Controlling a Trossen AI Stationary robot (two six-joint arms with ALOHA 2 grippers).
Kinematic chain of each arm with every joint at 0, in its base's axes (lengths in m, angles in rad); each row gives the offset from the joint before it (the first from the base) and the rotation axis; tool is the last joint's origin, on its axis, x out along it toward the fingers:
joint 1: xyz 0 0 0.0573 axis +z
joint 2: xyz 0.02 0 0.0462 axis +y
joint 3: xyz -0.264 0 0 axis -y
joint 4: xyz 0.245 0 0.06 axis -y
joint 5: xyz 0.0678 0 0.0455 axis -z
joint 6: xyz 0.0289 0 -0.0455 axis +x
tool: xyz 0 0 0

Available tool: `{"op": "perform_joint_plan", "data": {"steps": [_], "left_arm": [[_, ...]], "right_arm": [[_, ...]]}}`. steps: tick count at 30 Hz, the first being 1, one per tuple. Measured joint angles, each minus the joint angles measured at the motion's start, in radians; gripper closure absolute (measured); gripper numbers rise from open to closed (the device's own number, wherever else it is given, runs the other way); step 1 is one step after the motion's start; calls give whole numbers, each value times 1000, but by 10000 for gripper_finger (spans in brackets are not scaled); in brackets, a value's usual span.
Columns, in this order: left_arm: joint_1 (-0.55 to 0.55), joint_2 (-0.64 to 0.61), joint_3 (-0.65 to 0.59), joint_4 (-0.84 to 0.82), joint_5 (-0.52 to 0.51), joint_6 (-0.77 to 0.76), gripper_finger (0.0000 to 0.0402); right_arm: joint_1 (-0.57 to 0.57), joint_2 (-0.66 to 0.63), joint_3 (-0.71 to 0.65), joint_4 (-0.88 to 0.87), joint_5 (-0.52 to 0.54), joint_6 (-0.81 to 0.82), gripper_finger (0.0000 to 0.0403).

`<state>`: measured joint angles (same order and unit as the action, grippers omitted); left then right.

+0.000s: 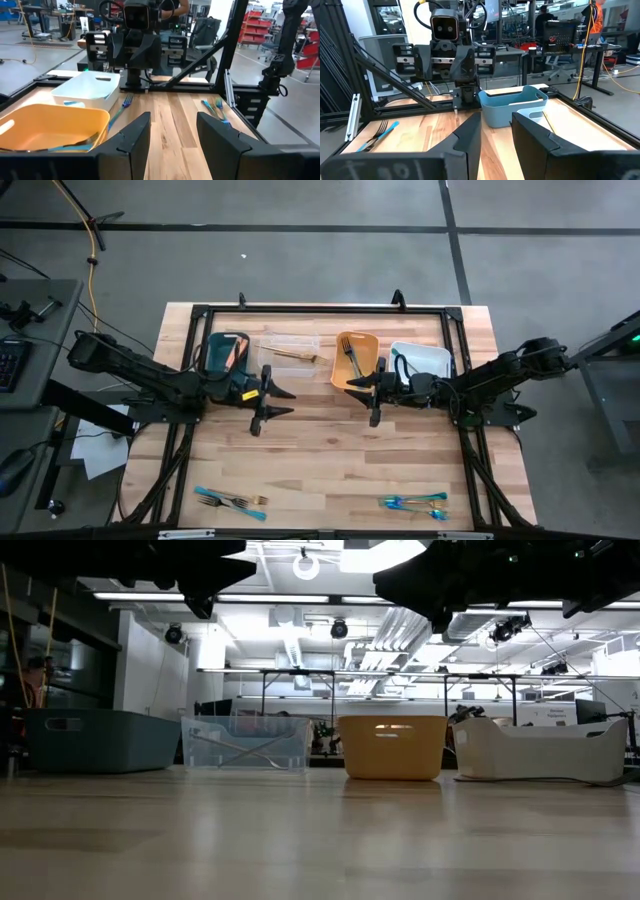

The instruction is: Sort silverware by color (type)

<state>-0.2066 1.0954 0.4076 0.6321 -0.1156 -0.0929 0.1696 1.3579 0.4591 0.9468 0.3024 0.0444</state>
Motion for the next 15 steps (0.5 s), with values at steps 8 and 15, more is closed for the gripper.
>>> {"op": "perform_joint_plan", "data": {"steps": [8, 15], "left_arm": [[-101, 0, 47, -156, 57, -34, 247], [-306, 70, 282, -764, -5, -264, 247]], "right_arm": [[0, 0, 0, 0, 0, 0, 299], [0, 0, 0, 0, 0, 8, 299]]}}
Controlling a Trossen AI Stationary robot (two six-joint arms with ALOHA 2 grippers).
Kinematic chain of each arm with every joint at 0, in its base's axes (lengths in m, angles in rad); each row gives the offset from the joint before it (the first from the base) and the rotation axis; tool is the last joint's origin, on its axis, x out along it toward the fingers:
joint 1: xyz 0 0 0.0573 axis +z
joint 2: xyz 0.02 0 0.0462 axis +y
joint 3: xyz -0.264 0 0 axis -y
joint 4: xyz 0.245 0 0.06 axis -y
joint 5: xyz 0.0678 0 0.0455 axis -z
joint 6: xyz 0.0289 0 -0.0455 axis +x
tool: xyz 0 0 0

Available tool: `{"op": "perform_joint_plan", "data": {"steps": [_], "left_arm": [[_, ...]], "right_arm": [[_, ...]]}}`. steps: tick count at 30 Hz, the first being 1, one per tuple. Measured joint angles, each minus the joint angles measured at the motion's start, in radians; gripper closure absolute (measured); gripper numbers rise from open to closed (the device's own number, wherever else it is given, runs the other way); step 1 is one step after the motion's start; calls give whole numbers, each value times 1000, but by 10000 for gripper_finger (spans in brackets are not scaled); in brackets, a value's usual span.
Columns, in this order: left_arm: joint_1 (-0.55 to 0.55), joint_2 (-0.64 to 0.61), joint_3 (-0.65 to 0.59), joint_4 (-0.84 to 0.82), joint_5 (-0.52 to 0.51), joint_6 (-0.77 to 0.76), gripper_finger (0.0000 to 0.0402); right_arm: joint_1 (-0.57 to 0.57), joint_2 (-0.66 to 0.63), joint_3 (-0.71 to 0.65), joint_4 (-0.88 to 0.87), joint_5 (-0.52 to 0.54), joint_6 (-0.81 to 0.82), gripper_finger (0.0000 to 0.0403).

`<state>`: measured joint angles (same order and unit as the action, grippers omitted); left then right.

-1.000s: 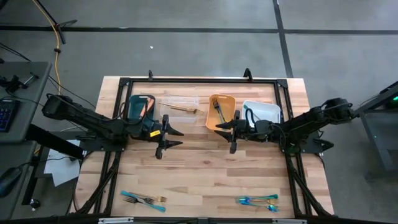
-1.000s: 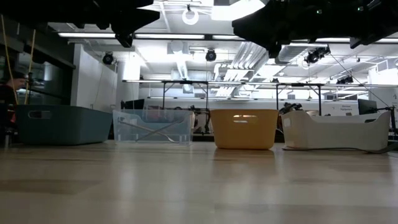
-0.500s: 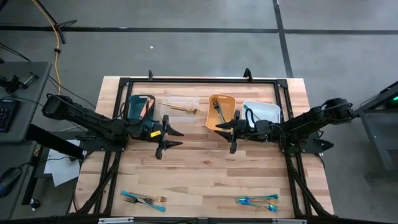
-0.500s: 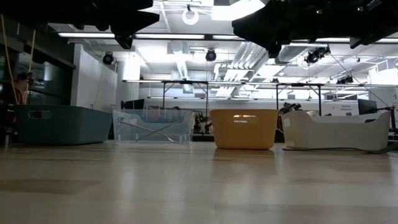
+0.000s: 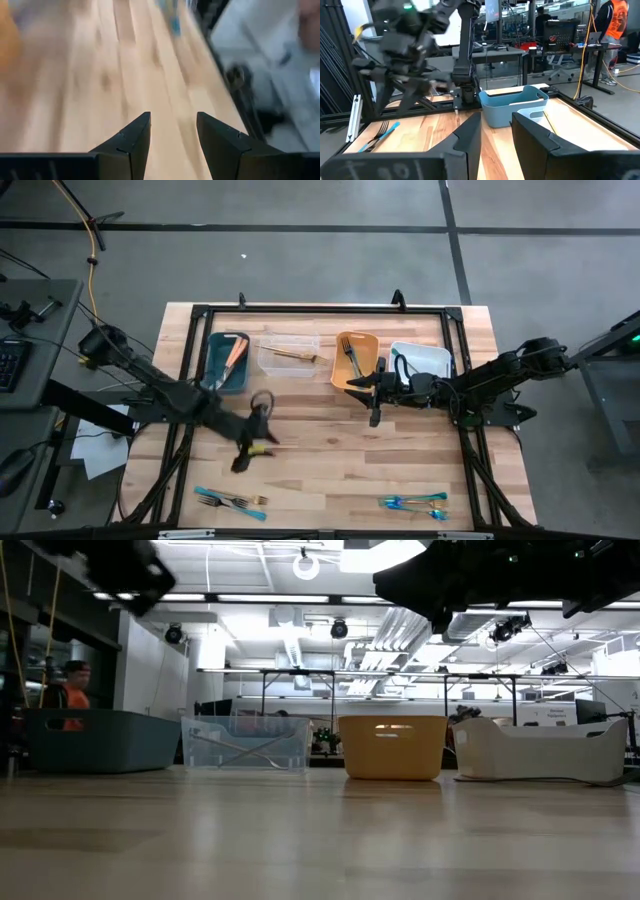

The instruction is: Sort silverware by color (type)

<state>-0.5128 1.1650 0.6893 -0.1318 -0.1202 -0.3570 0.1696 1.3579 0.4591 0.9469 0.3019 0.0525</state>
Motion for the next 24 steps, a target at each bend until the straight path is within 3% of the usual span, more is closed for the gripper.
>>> {"op": "perform_joint_plan", "data": {"steps": [12, 24], "left_arm": [[-319, 323, 229, -357, -23, -342, 247], [-432, 522, 313, -523, -19, -440, 248]], "right_arm": [[2, 0, 0, -7, -31, 53, 299], [2, 0, 0, -19, -44, 52, 299]]}}
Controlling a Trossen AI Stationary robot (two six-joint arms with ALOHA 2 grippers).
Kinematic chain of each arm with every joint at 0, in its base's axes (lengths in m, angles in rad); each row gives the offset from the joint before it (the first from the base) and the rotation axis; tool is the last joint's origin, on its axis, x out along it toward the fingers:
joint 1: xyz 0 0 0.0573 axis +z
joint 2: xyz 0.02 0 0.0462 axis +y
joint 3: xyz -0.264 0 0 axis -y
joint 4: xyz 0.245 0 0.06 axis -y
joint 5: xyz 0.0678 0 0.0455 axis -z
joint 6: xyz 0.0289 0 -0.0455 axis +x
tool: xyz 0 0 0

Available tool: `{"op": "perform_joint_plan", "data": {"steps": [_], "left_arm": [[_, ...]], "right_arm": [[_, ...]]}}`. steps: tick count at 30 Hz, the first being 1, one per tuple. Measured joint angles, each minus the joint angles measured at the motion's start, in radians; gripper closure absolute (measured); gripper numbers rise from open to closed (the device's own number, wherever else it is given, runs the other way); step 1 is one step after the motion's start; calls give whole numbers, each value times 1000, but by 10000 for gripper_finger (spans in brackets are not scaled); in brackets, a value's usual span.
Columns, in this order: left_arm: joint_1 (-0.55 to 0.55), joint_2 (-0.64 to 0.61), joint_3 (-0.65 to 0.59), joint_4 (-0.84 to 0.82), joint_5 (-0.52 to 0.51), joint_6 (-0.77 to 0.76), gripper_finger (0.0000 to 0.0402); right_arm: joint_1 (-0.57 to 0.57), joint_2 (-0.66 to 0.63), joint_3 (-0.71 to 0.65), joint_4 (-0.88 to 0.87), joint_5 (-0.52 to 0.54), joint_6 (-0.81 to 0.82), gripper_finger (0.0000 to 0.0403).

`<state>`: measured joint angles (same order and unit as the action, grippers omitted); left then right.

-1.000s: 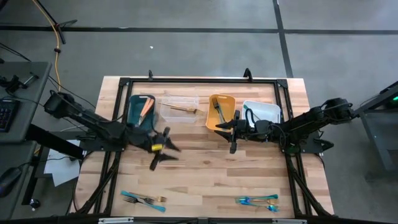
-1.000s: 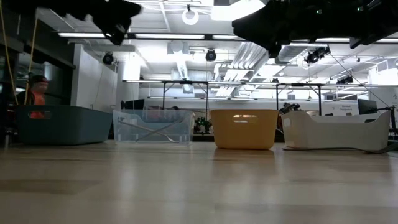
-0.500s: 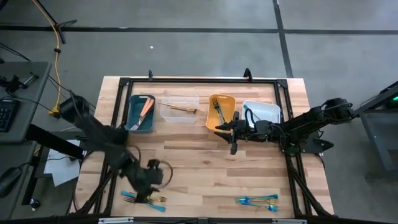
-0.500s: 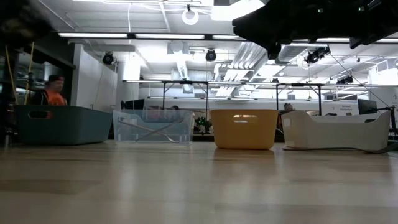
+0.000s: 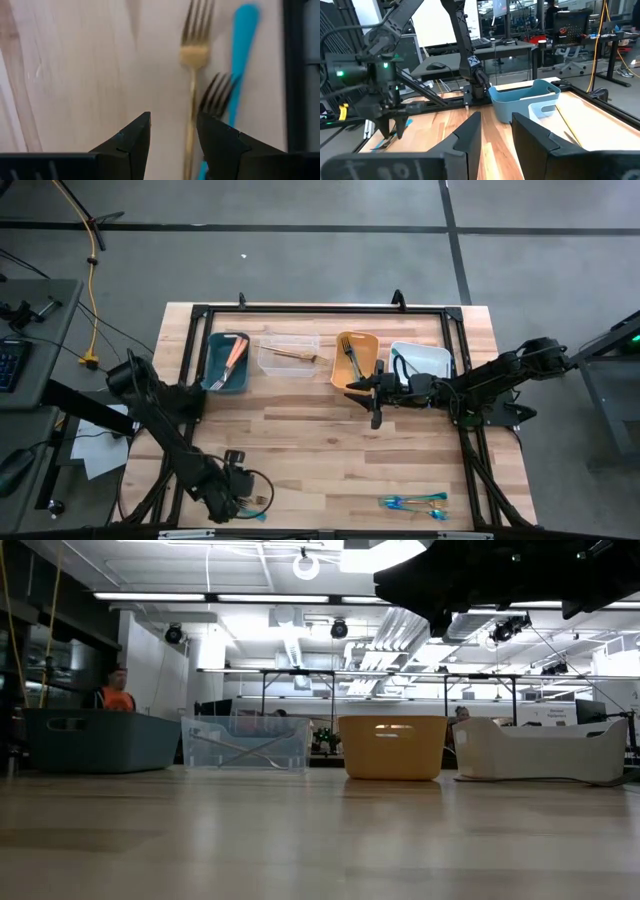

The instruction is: Sort silverware by color (type)

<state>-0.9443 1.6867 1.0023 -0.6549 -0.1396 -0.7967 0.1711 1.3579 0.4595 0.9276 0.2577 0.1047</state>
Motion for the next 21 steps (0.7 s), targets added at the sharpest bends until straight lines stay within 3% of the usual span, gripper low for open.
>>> {"op": "perform_joint_plan", "data": {"steps": [21], "left_arm": [[-28, 55, 0, 30, 7, -48, 248]], "right_arm": [[0, 0, 0, -4, 0, 0, 299]]}}
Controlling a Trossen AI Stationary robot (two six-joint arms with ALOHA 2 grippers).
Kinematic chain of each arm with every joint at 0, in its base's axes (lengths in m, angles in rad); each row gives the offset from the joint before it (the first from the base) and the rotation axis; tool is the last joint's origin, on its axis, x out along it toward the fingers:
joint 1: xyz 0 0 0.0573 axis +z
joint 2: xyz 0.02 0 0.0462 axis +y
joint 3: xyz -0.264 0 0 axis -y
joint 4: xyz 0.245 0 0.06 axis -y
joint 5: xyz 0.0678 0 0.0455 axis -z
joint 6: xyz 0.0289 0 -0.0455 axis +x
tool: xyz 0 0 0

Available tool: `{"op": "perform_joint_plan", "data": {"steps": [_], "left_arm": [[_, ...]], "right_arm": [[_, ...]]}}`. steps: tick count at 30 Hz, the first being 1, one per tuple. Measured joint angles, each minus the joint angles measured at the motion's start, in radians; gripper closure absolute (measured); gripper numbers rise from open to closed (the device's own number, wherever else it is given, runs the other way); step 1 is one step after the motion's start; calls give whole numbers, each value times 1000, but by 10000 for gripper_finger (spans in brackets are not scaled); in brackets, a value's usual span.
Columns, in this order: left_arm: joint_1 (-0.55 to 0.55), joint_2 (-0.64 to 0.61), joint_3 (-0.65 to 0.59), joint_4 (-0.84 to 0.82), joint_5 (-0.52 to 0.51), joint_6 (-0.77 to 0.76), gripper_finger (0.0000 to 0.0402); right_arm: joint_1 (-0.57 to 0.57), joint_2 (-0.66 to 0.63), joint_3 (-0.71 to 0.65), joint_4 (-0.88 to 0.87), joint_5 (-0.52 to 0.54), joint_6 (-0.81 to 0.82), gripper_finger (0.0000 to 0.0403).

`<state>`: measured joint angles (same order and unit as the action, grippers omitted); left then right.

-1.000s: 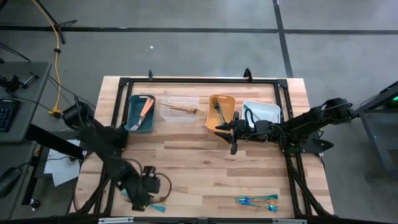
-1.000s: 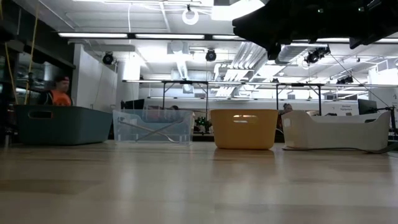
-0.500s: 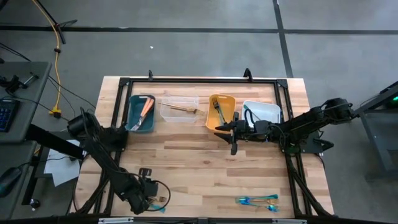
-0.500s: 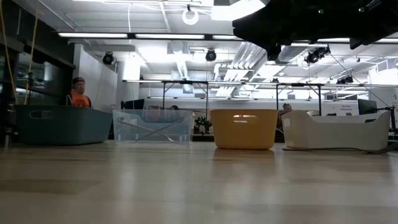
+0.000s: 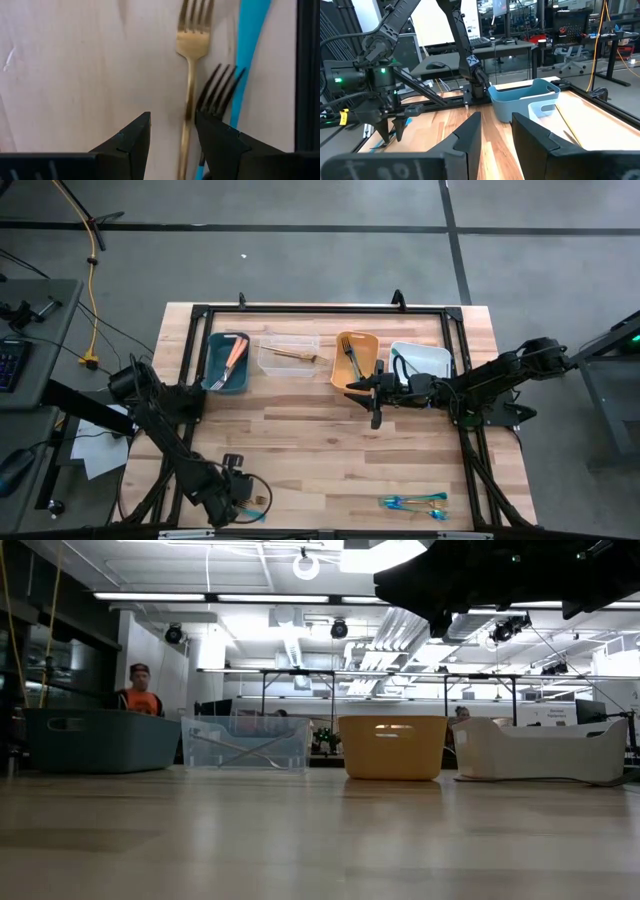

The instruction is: Sort silverware by color (type)

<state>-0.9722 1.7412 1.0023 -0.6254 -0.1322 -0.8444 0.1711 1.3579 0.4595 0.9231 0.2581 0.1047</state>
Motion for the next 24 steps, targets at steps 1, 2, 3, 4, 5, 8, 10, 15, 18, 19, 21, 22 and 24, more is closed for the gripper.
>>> {"op": "perform_joint_plan", "data": {"steps": [1, 2, 3, 4, 5, 8, 10, 15, 18, 19, 21, 22, 24], "left_arm": [[0, 0, 0, 1, 0, 0, 248], [0, 0, 0, 0, 0, 0, 248], [0, 0, 0, 1, 0, 0, 248], [0, 0, 0, 1, 0, 0, 248], [0, 0, 0, 1, 0, 1, 248], [0, 9, 0, 2, 0, 9, 248], [0, 27, 0, 0, 5, 9, 248], [2, 61, 5, -1, 31, 11, 248], [0, 64, 5, -3, 14, 2, 248], [0, 64, 4, -4, 8, -4, 248], [4, 61, 3, -9, -1, -14, 249], [9, 62, 3, -18, 1, -17, 253], [15, 63, 4, -40, 4, -31, 269]], "right_arm": [[0, 0, 0, -1, 0, 0, 299], [0, 0, 0, -2, 0, 0, 299], [0, 0, 0, -2, 0, 0, 299], [0, 0, 0, -2, 0, 0, 299], [0, 0, 0, -2, 0, 0, 299], [0, 0, 0, -2, 0, 0, 299], [0, 0, 0, -2, 0, 0, 299], [0, 0, 0, -3, 0, 0, 299], [0, 0, 0, -3, 0, 0, 299], [0, 0, 0, -3, 0, 0, 299], [0, 0, 0, -3, 0, 0, 299], [0, 0, 0, -3, 0, 0, 299], [0, 0, 0, -3, 0, 0, 299]]}}
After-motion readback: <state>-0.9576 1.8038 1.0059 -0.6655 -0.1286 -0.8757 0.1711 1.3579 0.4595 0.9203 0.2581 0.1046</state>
